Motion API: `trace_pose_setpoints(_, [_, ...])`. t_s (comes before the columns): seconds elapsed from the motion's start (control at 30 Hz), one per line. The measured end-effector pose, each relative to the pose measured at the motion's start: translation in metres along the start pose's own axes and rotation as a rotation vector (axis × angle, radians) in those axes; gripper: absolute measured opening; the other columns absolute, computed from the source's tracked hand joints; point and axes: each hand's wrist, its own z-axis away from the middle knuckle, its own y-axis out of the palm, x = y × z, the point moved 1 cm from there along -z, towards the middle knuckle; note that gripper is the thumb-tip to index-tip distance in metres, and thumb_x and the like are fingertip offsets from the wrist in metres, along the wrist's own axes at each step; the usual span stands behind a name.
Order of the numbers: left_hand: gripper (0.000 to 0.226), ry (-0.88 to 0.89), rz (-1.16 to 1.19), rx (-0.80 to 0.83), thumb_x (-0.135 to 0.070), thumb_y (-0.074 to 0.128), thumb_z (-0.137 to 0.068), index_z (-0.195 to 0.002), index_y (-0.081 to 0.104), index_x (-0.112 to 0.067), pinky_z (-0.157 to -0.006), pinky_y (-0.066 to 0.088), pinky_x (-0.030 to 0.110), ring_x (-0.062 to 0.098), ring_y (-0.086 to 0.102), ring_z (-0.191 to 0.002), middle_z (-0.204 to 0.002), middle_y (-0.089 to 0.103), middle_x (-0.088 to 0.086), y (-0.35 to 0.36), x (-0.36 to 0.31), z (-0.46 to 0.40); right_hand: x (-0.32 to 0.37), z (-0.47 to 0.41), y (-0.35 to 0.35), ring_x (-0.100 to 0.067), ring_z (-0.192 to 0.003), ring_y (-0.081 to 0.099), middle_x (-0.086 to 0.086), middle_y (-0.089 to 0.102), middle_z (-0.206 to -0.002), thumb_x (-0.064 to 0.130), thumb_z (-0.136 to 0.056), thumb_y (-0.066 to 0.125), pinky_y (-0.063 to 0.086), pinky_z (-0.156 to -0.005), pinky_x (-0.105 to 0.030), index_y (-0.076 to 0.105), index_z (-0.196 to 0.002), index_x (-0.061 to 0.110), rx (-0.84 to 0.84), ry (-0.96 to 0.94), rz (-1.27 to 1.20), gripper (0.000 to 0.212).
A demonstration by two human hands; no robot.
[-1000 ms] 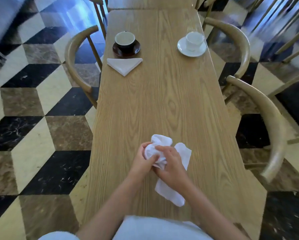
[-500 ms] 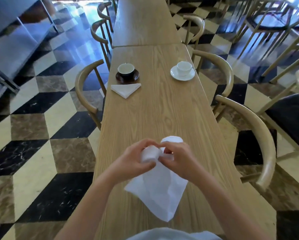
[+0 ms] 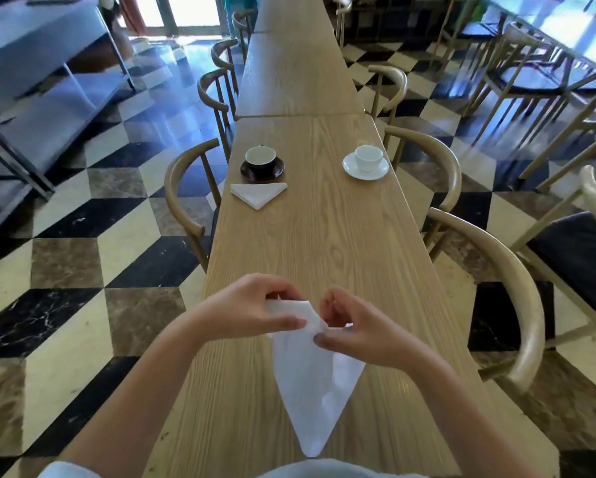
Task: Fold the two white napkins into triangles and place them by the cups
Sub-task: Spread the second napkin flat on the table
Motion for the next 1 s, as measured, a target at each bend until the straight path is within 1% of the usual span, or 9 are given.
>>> trace_pose_setpoints(0.07, [0.005, 0.041, 0.021, -0.024, -0.028, 0.066, -0.085, -0.087, 0.067, -0.033, -0.070, 0.051, 0.021, 0.005, 0.062, -0.076, -0.082, 0.066, -0.012, -0.007, -0.008, 0.000, 0.002, 0.003, -0.005, -0.003, -0.075, 0.055, 0.007, 0.062, -0.098, 0.038, -0.083, 0.057, 0.042, -0.069, -0.020, 0.051, -0.109, 0.032, 0.118, 0.053, -0.105, 0.027])
trace_pose_setpoints(0.13, [0.016, 0.098, 0.002, -0.067, -0.020, 0.064, -0.085, -0.081, 0.065, -0.036, -0.071, 0.051, 0.020, 0.007, 0.062, -0.075, -0.080, 0.066, -0.013, -0.010, -0.016, -0.001, 0.004, 0.006, -0.004, -0.003, -0.074, 0.056, 0.007, 0.065, -0.096, 0.027, -0.089, 0.051, 0.041, -0.070, -0.017, 0.050, -0.120, 0.032, 0.170, 0.033, -0.162, 0.031])
trace_pose_setpoints(0.27, [0.020, 0.171, 0.011, -0.094, -0.018, 0.063, -0.086, -0.082, 0.063, -0.037, -0.069, 0.048, 0.016, 0.006, 0.060, -0.071, -0.078, 0.065, -0.013, -0.006, -0.029, -0.005, 0.011, 0.003, 0.001, -0.002, -0.072, 0.045, 0.007, 0.051, -0.084, 0.010, -0.083, 0.068, 0.039, -0.068, -0.021, 0.064, -0.088, 0.016, -0.030, -0.114, -0.006, 0.009])
trace_pose_setpoints(0.37, [0.012, 0.185, -0.038, -0.124, -0.024, 0.067, -0.083, -0.085, 0.063, -0.035, -0.069, 0.050, 0.016, 0.002, 0.060, -0.073, -0.080, 0.065, -0.016, -0.007, -0.030, -0.008, 0.013, 0.003, -0.009, -0.009, -0.086, 0.052, -0.001, 0.056, -0.093, 0.009, -0.075, 0.076, 0.042, -0.080, -0.024, 0.064, -0.082, 0.002, -0.238, -0.158, 0.002, 0.015])
trace_pose_setpoints(0.43, [0.007, 0.150, -0.183, -0.151, -0.029, 0.067, -0.082, -0.088, 0.065, -0.032, -0.070, 0.051, 0.020, 0.001, 0.059, -0.077, -0.079, 0.064, -0.016, -0.014, -0.025, -0.009, 0.015, 0.007, -0.023, -0.012, -0.073, 0.053, -0.002, 0.057, -0.077, 0.009, -0.075, 0.076, 0.043, -0.071, -0.027, 0.059, -0.073, 0.004, -0.298, -0.155, -0.042, 0.017])
trace_pose_setpoints(0.6, [0.006, 0.141, -0.395, -0.211, -0.030, 0.063, -0.083, -0.078, 0.064, -0.027, -0.066, 0.047, 0.018, 0.002, 0.056, -0.074, -0.072, 0.060, -0.015, -0.039, -0.011, -0.008, 0.016, 0.017, -0.052, -0.005, -0.060, 0.049, 0.006, 0.055, -0.064, 0.018, -0.078, 0.071, 0.040, -0.061, -0.020, 0.058, -0.067, 0.020, -0.192, -0.068, 0.134, 0.017])
trace_pose_setpoints(0.77, [0.032, 0.071, -0.527, -0.161, -0.015, 0.065, -0.085, -0.059, 0.055, -0.031, -0.059, 0.044, 0.026, 0.007, 0.050, -0.057, -0.059, 0.054, -0.008, -0.057, 0.001, -0.008, 0.022, 0.018, -0.071, 0.002, -0.049, 0.044, 0.009, 0.053, -0.056, 0.019, -0.080, 0.071, 0.038, -0.050, -0.011, 0.061, -0.067, 0.024, -0.367, -0.118, 0.185, 0.016])
trace_pose_setpoints(0.9, [0.016, 0.055, -0.604, -0.226, -0.016, 0.062, -0.088, -0.075, 0.070, -0.009, -0.063, 0.047, 0.025, 0.012, 0.056, -0.061, -0.065, 0.062, 0.000, -0.074, 0.006, -0.008, 0.024, 0.011, -0.095, 0.001, -0.050, 0.044, 0.015, 0.049, -0.054, 0.026, -0.081, 0.069, 0.038, -0.052, -0.011, 0.062, -0.066, 0.024, -0.107, -0.029, 0.412, 0.016])
trace_pose_setpoints(1.0, [0.015, 0.046, -0.654, -0.307, -0.016, 0.060, -0.090, -0.081, 0.071, -0.010, -0.063, 0.045, 0.018, 0.014, 0.059, -0.066, -0.072, 0.066, 0.002, -0.087, 0.013, -0.017, 0.020, 0.000, -0.113, 0.002, -0.053, 0.048, 0.015, 0.051, -0.055, 0.025, -0.084, 0.065, 0.038, -0.053, -0.010, 0.058, -0.063, 0.029, -0.134, -0.015, 0.519, 0.023])
